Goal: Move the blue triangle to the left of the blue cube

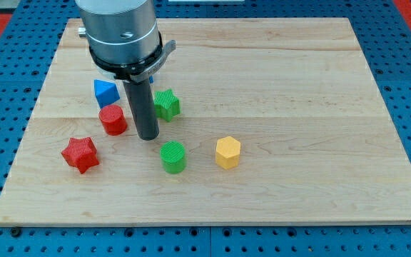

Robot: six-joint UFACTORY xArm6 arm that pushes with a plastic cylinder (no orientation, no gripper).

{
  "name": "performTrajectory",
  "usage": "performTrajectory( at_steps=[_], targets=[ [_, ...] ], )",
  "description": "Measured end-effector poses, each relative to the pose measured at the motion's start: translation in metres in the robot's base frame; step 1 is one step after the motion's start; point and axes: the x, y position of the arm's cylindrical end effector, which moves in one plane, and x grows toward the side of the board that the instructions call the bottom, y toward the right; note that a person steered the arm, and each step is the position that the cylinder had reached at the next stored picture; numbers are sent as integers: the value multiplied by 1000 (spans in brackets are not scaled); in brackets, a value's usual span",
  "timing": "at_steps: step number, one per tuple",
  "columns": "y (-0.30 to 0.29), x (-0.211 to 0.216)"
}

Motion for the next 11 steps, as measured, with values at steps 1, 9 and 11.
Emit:
performTrajectory(
  at_steps=[1,9,11],
  targets=[
    [-62,-3],
    [-41,-62],
    [-85,-104]
  ],
)
